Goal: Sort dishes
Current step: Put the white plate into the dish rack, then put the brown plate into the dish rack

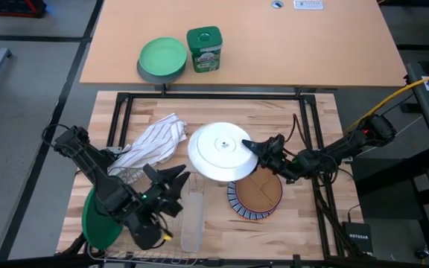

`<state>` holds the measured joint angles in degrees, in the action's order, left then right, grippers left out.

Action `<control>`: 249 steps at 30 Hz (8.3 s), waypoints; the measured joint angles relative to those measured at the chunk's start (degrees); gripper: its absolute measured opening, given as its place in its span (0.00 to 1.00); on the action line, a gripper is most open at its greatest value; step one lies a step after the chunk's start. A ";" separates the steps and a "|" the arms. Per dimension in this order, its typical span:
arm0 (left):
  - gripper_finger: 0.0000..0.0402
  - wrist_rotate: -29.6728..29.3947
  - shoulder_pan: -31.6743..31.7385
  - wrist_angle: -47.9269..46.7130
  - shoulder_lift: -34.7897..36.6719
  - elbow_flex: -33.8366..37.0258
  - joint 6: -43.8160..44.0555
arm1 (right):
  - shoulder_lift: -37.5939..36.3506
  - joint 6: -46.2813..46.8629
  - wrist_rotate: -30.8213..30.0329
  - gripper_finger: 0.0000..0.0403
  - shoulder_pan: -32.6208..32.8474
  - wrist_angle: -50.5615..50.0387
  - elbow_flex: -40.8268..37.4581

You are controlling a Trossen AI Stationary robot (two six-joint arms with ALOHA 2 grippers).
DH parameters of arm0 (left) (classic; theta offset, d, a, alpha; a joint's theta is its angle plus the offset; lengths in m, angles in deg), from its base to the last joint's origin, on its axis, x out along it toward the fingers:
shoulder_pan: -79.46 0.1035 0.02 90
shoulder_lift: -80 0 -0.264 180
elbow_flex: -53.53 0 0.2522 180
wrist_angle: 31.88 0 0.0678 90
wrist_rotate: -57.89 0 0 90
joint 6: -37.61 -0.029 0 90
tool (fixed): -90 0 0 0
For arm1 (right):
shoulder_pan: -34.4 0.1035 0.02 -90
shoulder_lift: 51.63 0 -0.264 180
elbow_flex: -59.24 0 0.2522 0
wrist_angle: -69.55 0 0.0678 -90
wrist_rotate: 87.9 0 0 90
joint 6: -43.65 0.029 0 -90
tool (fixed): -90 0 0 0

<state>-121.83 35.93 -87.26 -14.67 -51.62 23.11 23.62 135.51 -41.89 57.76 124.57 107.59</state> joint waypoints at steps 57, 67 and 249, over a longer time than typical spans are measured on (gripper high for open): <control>0.35 63.03 -1.06 -48.26 48.14 0.07 61.97 | 58.77 5.28 20.55 0.16 -3.69 -76.14 93.67; 0.35 74.43 -1.10 -47.88 44.15 0.07 61.15 | 59.00 8.60 22.12 0.16 -4.86 -80.00 93.67; 0.01 75.03 -6.26 -24.43 24.33 0.04 27.52 | 39.26 -22.77 29.83 0.45 -9.95 -105.42 93.63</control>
<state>-46.80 29.68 -111.69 9.65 -51.58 50.64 62.87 112.74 -12.06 47.81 19.15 201.22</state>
